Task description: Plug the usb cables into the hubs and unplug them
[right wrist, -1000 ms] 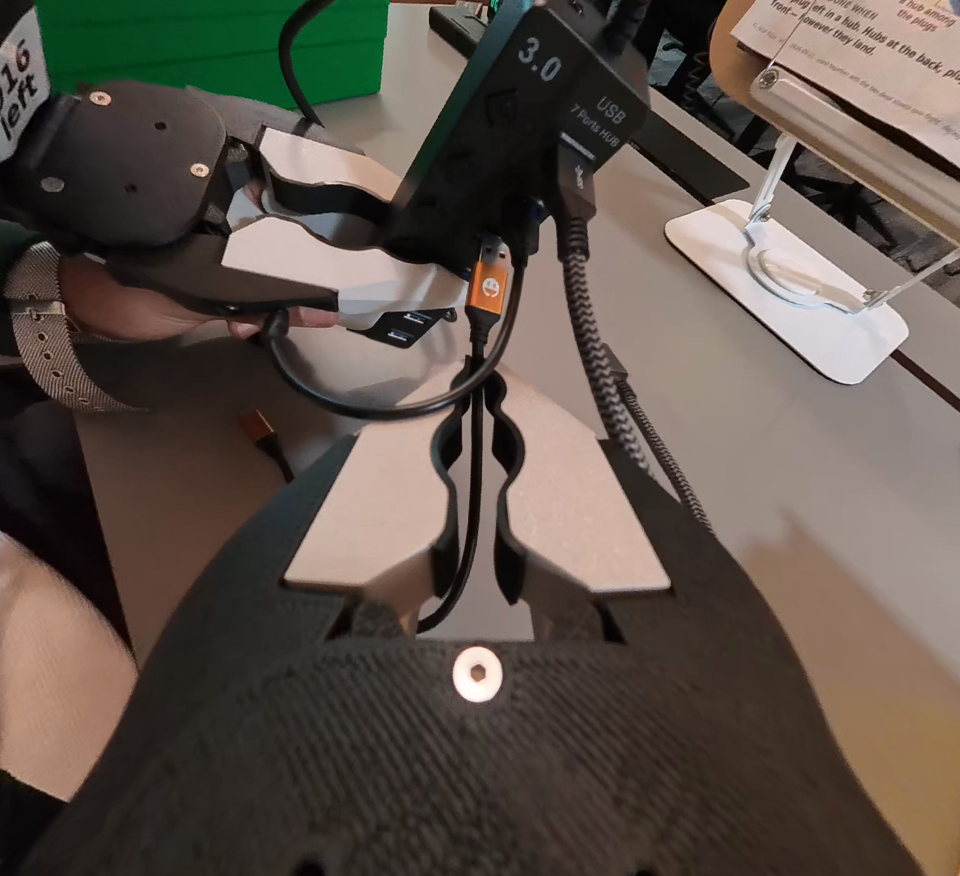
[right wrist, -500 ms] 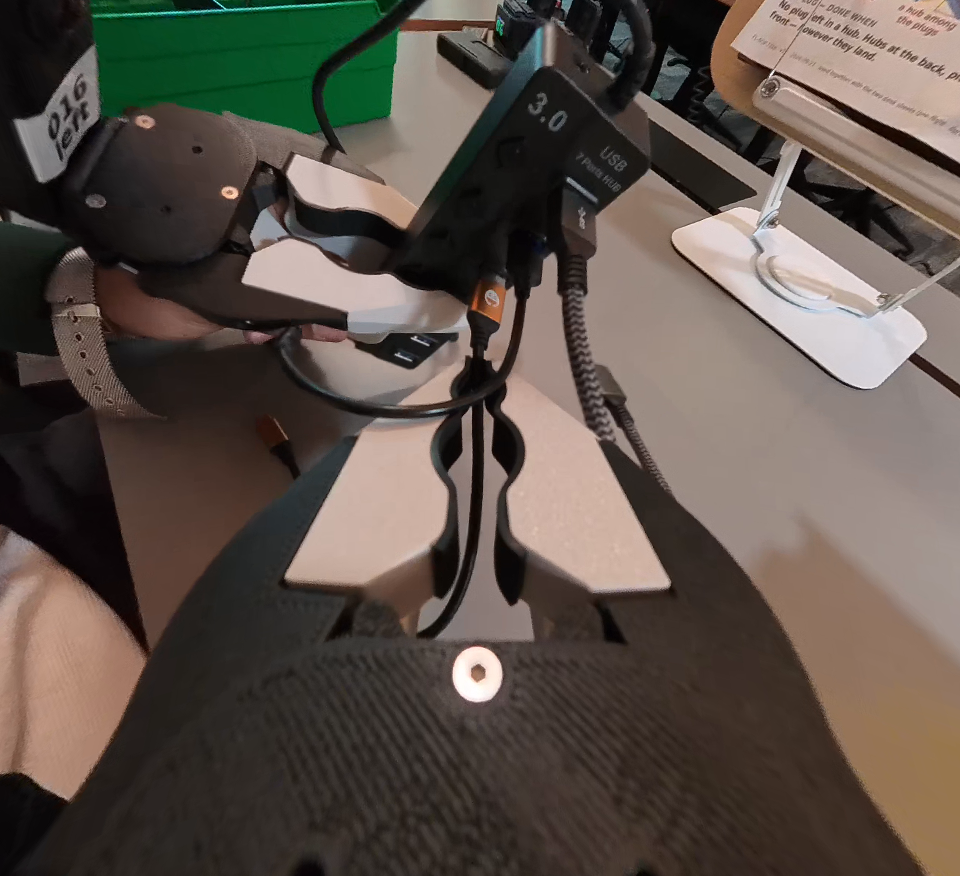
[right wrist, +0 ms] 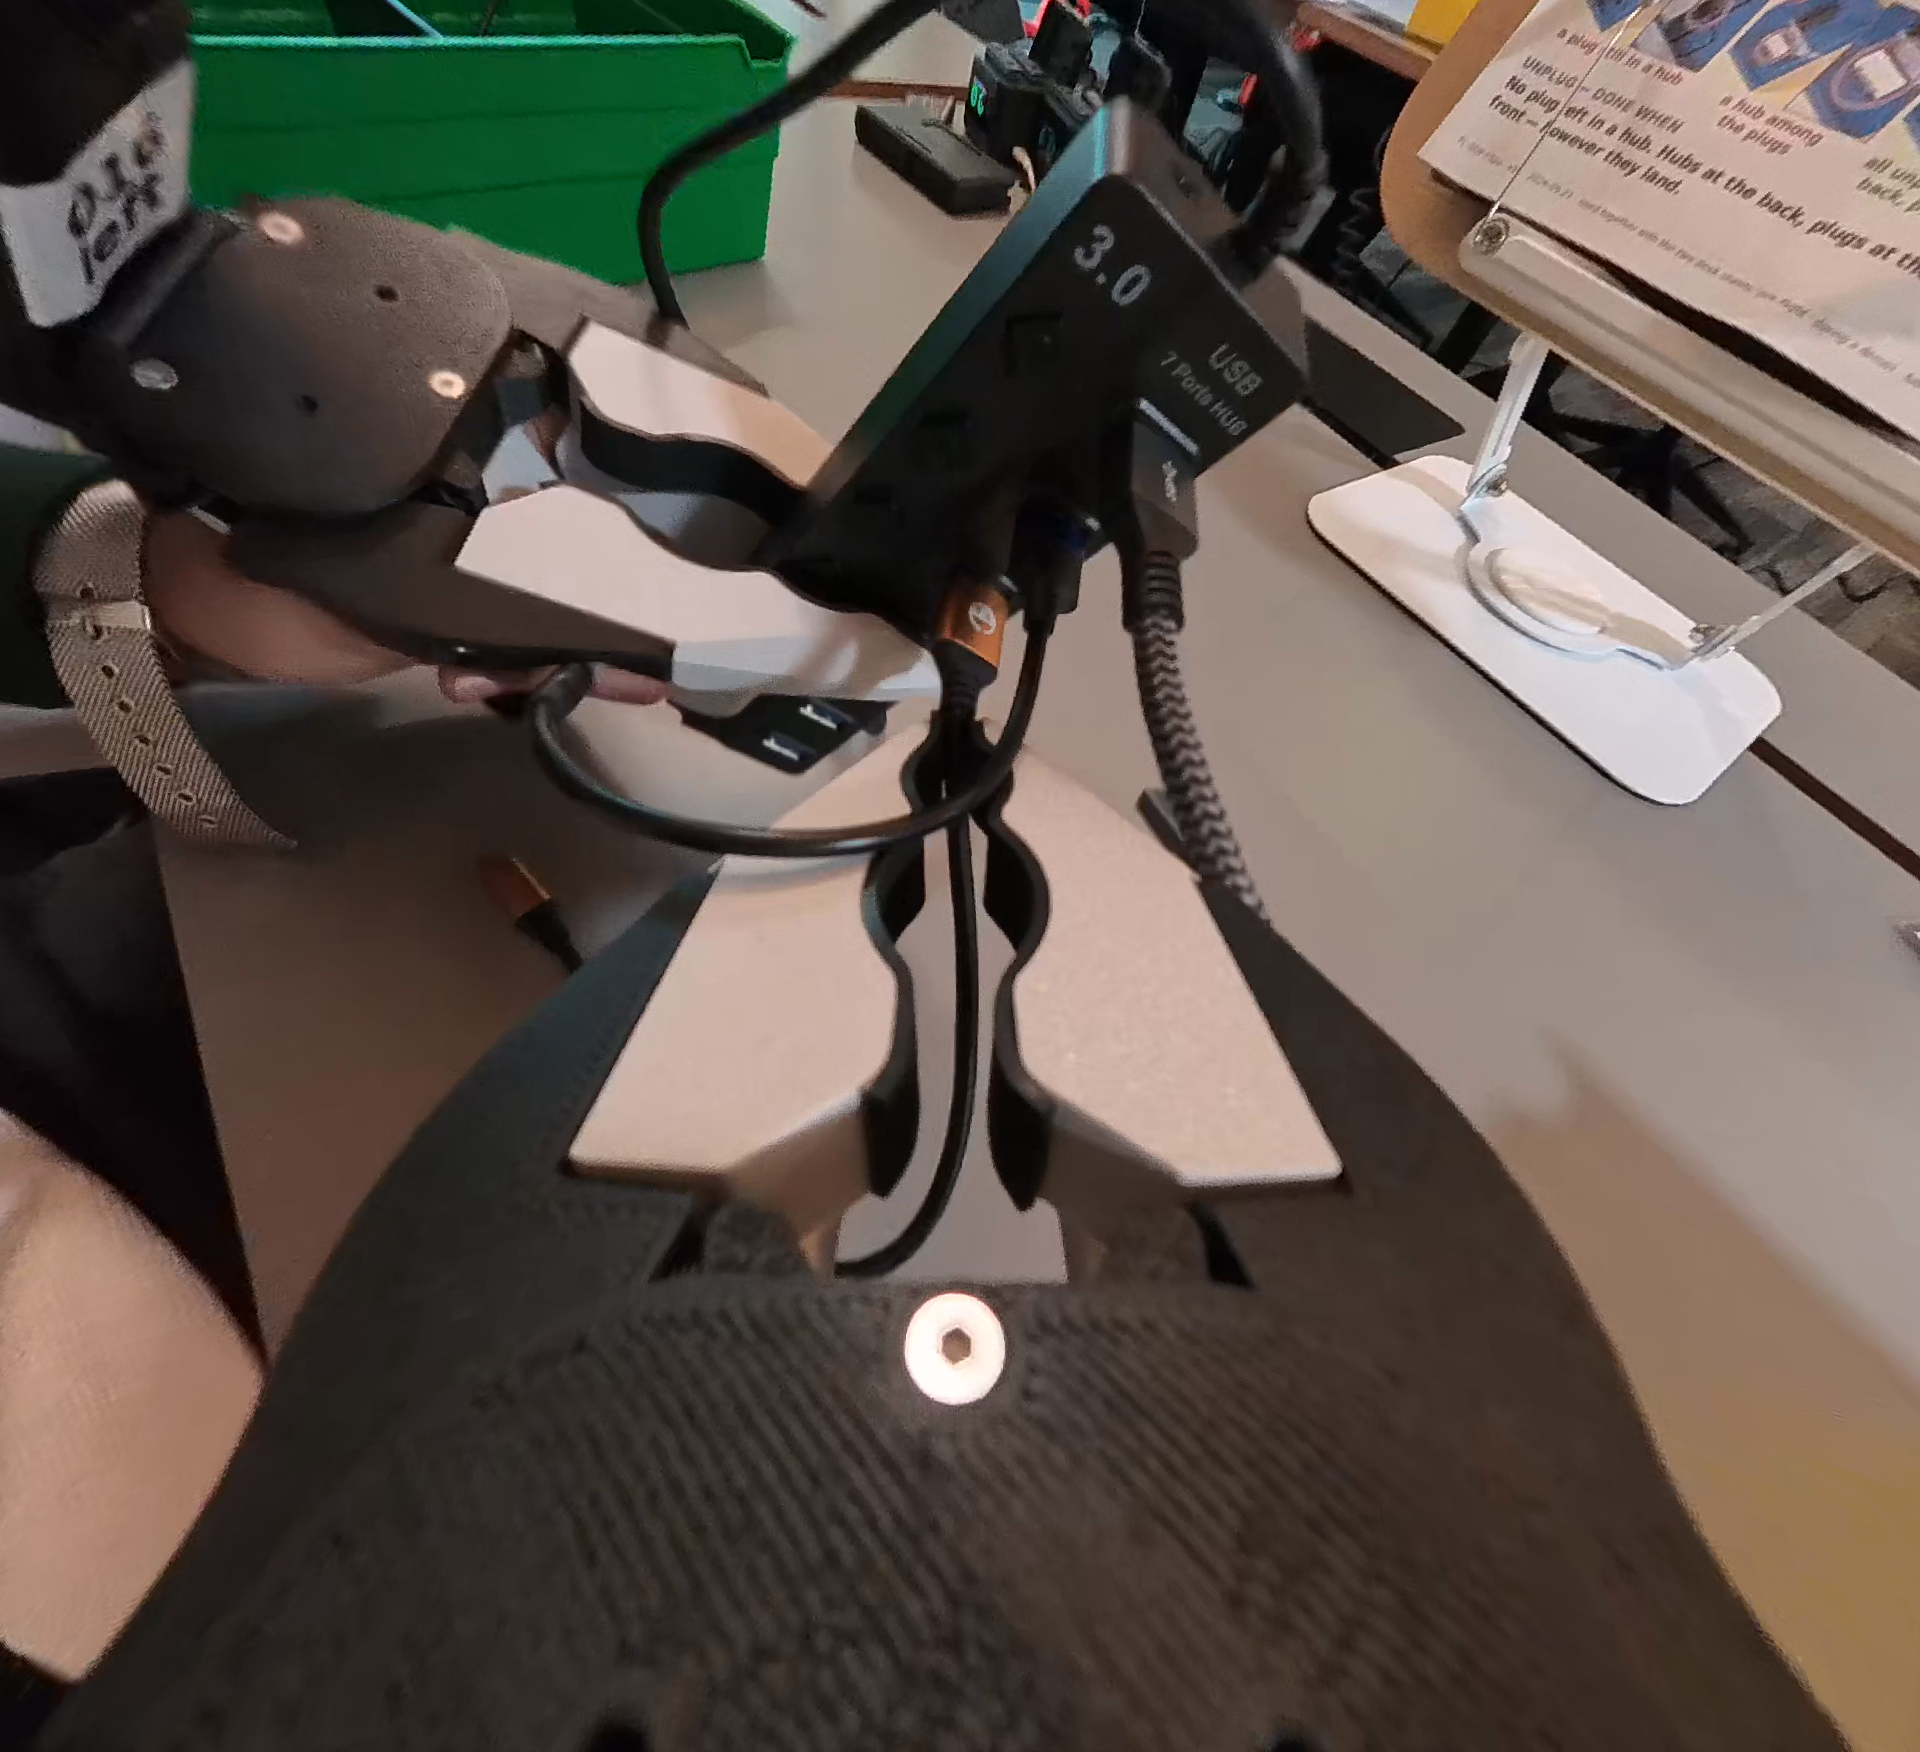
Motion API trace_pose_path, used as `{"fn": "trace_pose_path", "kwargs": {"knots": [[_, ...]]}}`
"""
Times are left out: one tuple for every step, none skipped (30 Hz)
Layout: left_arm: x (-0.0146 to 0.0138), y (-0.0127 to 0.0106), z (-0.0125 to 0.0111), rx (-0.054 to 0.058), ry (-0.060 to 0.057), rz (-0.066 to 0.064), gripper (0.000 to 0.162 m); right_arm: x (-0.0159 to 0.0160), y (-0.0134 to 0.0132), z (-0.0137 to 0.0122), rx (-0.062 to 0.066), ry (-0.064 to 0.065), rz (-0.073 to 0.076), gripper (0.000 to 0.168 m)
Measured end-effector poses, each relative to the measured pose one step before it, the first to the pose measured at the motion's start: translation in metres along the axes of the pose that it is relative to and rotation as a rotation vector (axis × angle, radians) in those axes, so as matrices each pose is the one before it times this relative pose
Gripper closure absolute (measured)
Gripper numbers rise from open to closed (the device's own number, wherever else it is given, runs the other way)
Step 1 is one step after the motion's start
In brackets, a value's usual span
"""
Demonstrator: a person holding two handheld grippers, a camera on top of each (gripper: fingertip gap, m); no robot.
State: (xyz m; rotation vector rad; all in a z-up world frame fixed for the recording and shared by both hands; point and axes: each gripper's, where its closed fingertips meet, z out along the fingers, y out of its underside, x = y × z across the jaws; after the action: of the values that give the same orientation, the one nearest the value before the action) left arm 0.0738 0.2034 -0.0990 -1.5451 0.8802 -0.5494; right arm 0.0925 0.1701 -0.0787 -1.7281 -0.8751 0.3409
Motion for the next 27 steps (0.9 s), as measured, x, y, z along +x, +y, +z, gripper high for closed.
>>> {"fn": "trace_pose_path", "kwargs": {"knots": [[-0.00118,0.00202,0.00118,-0.0039,0.0235,-0.0691,0.14,0.0006,-0.00152,0.00175,0.0123,0.0058,0.0027,0.166],[-0.0035,0.00157,0.0008,-0.0061,0.0096,-0.0553,0.141,0.00014,-0.00091,0.00184,0.0099,0.0053,0.0031,0.166],[-0.00789,-0.00064,-0.00059,0.0073,-0.0189,-0.0464,0.141,-0.00193,-0.00119,0.00076,0.0138,-0.007,0.0014,0.162],[-0.01001,-0.00113,-0.00184,0.0123,-0.0269,-0.0462,0.141,-0.00297,-0.00204,-0.0006,0.0201,-0.0151,-0.0009,0.152],[-0.01067,-0.00099,-0.00259,0.0106,-0.0229,-0.0451,0.141,-0.00106,-0.00217,-0.00163,0.0217,-0.0048,-0.0014,0.144],[-0.00996,-0.00127,-0.00269,0.0085,-0.0106,-0.0499,0.141,0.00151,-0.00206,-0.00224,0.0229,0.0052,-0.0003,0.141],[-0.00926,-0.00283,-0.0028,0.0151,-0.0011,-0.0628,0.141,0.00313,-0.00242,-0.00276,0.0255,0.0062,0.0025,0.138],[-0.00743,-0.00438,-0.00279,0.0219,0.0087,-0.073,0.142,0.00459,-0.0024,-0.00299,0.0283,0.0063,0.0067,0.136],[-0.00454,-0.0055,-0.00247,0.0281,0.0228,-0.079,0.141,0.00601,-0.00228,-0.00301,0.0316,0.0073,0.0111,0.134],[-0.00078,-0.00552,-0.00232,0.0289,0.0398,-0.0771,0.141,0.00621,-0.00153,-0.00258,0.0339,0.0021,0.0169,0.132],[0.00198,-0.004,-0.0016,0.0224,0.0476,-0.0654,0.141,0.00623,0.00029,-0.00207,0.0274,-0.0038,0.0251,0.128],[0.00448,-0.00227,-0.00077,0.0135,0.054,-0.0528,0.142,0.00662,0.00204,-0.00157,0.0151,-0.0036,0.032,0.124],[0.0061,-0.00033,0.00012,0.0029,0.0537,-0.0395,0.142,0.00615,0.00178,-0.00148,0.0121,-0.0068,0.0364,0.118],[0.00731,0.0008,0.00101,-0.0015,0.053,-0.0264,0.142,0.00512,-0.00016,-0.00179,0.0176,-0.0124,0.0414,0.115],[0.00827,0.00108,0.00146,-0.0015,0.0545,-0.0219,0.142,0.00447,-0.0023,-0.00229,0.0247,-0.0131,0.0456,0.113],[0.00933,0.00188,0.00179,-0.0061,0.0583,-0.0225,0.142,0.00393,-0.00342,-0.00258,0.0298,-0.0119,0.0466,0.112],[0.01012,0.0027,0.00211,-0.0125,0.0631,-0.0236,0.141,0.00377,-0.00287,-0.0025,0.0268,-0.0066,0.0466,0.112],[0.0098,0.00356,0.0025,-0.0166,0.0604,-0.0227,0.141,0.00387,-0.00139,-0.00195,0.0176,0.0002,0.0449,0.111],[0.00787,0.00432,0.00264,-0.0192,0.0478,-0.0199,0.141,0.00347,0.00012,-0.00126,0.0077,0.0025,0.0377,0.11],[0.00616,0.00453,0.00265,-0.0185,0.0399,-0.0211,0.142,0.00214,0.00138,-0.00033,-0.0009,-0.0011,0.0276,0.112],[0.00454,0.00482,0.00266,-0.0188,0.0324,-0.0212,0.142,-0.00051,0.00225,0.00083,-0.008,-0.0135,0.0198,0.11],[0.00239,0.0045,0.00244,-0.016,0.0198,-0.0196,0.142,-0.00413,0.00281,0.00183,-0.0137,-0.031,0.0146,0.109],[0.00131,0.00419,0.00212,-0.0151,0.0143,-0.0206,0.141,-0.00618,0.00368,0.00289,-0.0195,-0.0373,0.0122,0.109],[0.00149,0.00444,0.00188,-0.0195,0.016,-0.0192,0.141,-0.00601,0.00445,0.00344,-0.0221,-0.0307,0.0116,0.108],[0.00159,0.00476,0.00211,-0.0224,0.0158,-0.0178,0.141,-0.00619,0.00424,0.00379,-0.0166,-0.0283,0.0143,0.109],[0.00188,0.00497,0.00221,-0.0249,0.0161,-0.0141,0.141,-0.00689,0.00317,0.0038,-0.0077,-0.0323,0.0212,0.109],[0.0024,0.00502,0.00236,-0.0231,0.0176,-0.0096,0.141,-0.007,0.00189,0.00365,-0.0002,-0.0345,0.0289,0.109]]}}
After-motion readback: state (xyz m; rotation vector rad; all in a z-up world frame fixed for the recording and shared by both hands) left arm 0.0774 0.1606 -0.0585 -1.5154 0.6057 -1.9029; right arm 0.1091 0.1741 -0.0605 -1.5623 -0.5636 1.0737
